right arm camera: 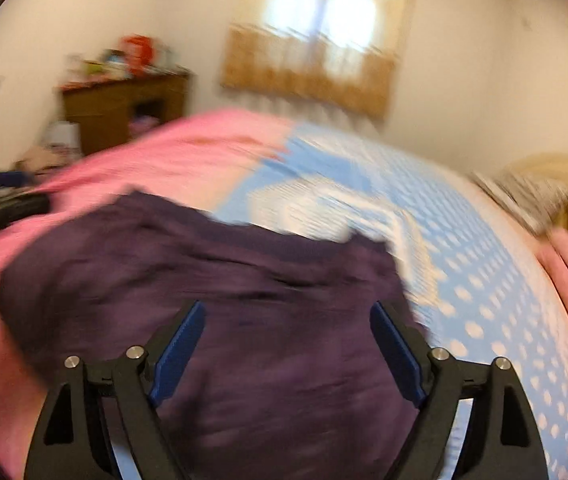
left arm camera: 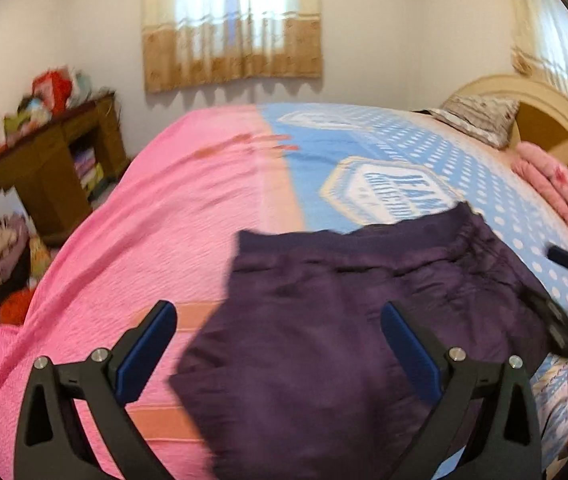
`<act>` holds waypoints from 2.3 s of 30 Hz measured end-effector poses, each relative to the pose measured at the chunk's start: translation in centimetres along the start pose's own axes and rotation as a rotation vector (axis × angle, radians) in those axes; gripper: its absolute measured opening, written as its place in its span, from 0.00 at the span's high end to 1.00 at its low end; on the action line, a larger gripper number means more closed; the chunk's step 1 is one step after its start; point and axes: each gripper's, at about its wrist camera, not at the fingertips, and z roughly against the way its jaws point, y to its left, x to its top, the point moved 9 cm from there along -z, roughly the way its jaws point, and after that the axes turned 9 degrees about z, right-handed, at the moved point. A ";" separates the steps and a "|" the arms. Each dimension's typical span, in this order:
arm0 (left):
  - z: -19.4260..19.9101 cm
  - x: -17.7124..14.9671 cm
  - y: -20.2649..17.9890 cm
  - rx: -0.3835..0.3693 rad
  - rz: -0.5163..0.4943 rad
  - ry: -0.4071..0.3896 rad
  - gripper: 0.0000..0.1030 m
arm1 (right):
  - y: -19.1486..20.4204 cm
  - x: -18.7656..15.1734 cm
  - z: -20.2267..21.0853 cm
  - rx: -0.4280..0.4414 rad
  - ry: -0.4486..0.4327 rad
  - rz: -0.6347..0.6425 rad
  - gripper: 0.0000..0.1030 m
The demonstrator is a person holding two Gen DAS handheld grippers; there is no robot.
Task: Fold large clothes
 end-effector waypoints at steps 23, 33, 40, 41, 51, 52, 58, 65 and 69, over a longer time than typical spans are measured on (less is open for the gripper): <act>-12.6 -1.6 3.0 -0.523 0.312 0.450 0.01 | 25.1 -0.3 -0.5 0.053 -0.158 0.640 0.17; -10.6 -3.3 2.7 -0.638 0.319 0.468 0.74 | 25.5 0.1 -0.4 0.164 -0.157 0.603 0.67; -5.1 -4.2 3.7 -0.621 0.334 0.404 0.78 | 26.2 -1.4 4.6 0.269 -0.205 0.583 0.72; -4.6 -4.4 4.1 -0.618 0.342 0.396 0.78 | 26.4 -1.6 5.7 0.291 -0.224 0.583 0.72; 1.8 1.3 -0.8 -0.700 0.422 0.290 0.74 | 15.3 3.0 14.0 0.526 -0.402 0.185 0.79; 2.1 3.2 -3.1 -0.716 0.383 0.272 0.72 | 12.6 3.2 14.3 0.550 -0.416 0.108 0.80; -0.6 10.9 -16.1 -0.809 0.309 0.286 0.36 | -0.4 2.3 13.1 0.573 -0.423 -0.264 0.80; -5.1 13.2 -27.0 -0.870 0.230 0.300 0.03 | -9.4 -6.4 7.7 0.592 -0.267 -0.572 0.80; -7.5 10.3 -29.3 -0.800 0.151 0.330 0.03 | -10.4 -9.9 6.7 0.582 -0.210 -0.589 0.80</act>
